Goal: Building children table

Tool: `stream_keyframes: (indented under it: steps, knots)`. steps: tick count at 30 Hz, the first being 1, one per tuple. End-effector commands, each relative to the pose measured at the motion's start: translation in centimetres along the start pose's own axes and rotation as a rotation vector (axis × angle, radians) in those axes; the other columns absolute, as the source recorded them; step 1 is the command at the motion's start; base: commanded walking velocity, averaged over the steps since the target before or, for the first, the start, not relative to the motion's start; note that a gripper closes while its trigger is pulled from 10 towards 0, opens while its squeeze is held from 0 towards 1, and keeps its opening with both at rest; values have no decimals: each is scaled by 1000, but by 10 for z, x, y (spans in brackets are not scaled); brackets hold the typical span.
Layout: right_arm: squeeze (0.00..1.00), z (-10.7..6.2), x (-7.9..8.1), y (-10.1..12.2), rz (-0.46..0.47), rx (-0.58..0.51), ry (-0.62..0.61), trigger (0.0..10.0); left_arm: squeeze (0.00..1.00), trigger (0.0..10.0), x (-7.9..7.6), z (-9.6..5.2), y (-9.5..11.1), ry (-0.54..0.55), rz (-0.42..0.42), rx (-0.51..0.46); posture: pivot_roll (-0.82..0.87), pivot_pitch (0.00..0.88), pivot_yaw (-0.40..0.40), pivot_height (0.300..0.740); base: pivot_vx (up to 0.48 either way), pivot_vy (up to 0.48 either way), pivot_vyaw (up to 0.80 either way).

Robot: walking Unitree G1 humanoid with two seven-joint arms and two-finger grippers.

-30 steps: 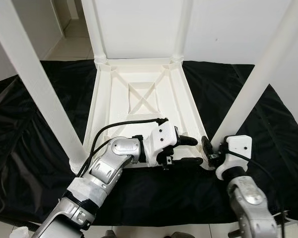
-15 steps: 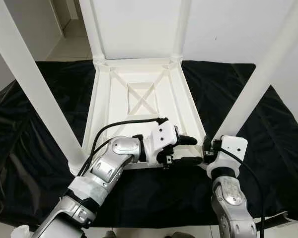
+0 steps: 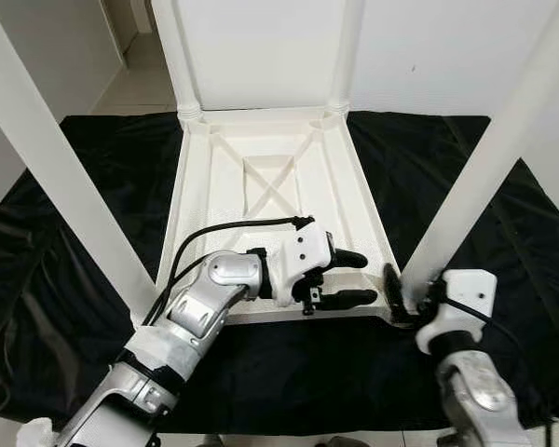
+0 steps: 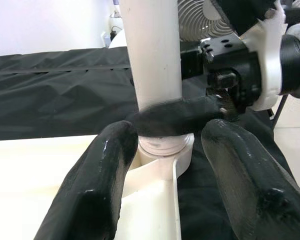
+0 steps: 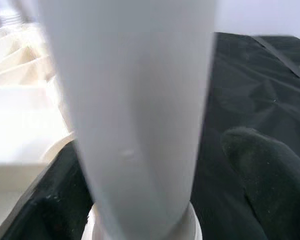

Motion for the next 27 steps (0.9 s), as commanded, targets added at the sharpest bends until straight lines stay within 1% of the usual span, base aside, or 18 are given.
stream_keyframes:
  steps: [1, 2, 4, 7, 9, 13, 14, 15, 17, 22, 23, 24, 27]
  knots:
    - [0, -3, 1, -5, 7, -15, 96, 10000, 0, 10000, -6, -2, -5, -68, 3, 30, -106, 0, 60, 740, 0, 0, 0]
    - [0, -3, 1, -7, 5, -15, 134, 10000, 0, 10000, -6, -1, -5, -68, 2, 29, -104, 0, 58, 740, 0, 0, 0]
    - [0, -3, -2, -10, -3, -18, 170, 10000, 0, 10000, -7, -1, -5, -68, 2, 28, -101, 0, 55, 740, 0, 0, 0]
    - [0, 2, -6, -12, -9, -30, 206, 10000, 0, 10000, -8, 1, -5, -63, -2, 20, -93, 0, 49, 740, 0, 0, 0]
    - [0, 8, -7, -14, -29, -32, 242, 10000, 0, 10000, -8, 1, -4, -62, -1, 17, -86, 0, 40, 740, 0, 0, 0]
    - [0, 10, -8, -14, -39, -34, 255, 10000, 0, 10000, -9, 2, -4, -61, -1, 16, -84, 0, 38, 740, 0, 0, 0]
    - [0, 17, -10, -14, -58, -41, 270, 10000, 0, 10000, -8, 1, -4, -56, 0, 13, -76, 0, 29, 740, 0, 0, 0]
    - [0, 17, -10, -14, -58, -41, 270, 10000, 0, 10000, -8, 1, -4, -56, 0, 13, -76, 0, 29, 740, 0, 0, 0]
    - [0, 23, -12, -12, -78, -58, 303, 10000, 0, 10000, -8, 1, -3, -45, 3, 8, -67, 0, 19, 740, 0, 0, 0]
    - [0, 25, -14, -12, -86, -72, 329, 10000, 0, 10000, -7, 0, -3, -37, 3, 6, -68, 0, 19, 740, 0, 0, 0]
    - [0, 26, -15, -13, -84, -73, 334, 3529, 0, 10000, -7, 1, -3, -37, 2, 6, -71, 0, 21, 740, 0, 0, 0]
    - [0, 27, -15, -13, -78, -80, 347, 0, 0, 10000, -7, 1, -3, -38, 2, 6, -77, 0, 22, 740, 0, 0, 0]
    - [0, 27, -15, -13, -69, -85, 366, 0, 0, 10000, -7, 3, -3, -39, 2, 5, -81, 0, 24, 740, 0, 0, 0]
Point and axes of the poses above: a point about 5 cm out from each wrist's last joint towards the gripper, its own z axis pointing out of the wrist towards the gripper, its own y axis along the axis of the wrist's last joint, x = y × z, the point moved 2 cm from there along z, pointing out of the wrist towards the gripper, and after that the axes turned 15 degrees about -z, right-handed, at the moved point
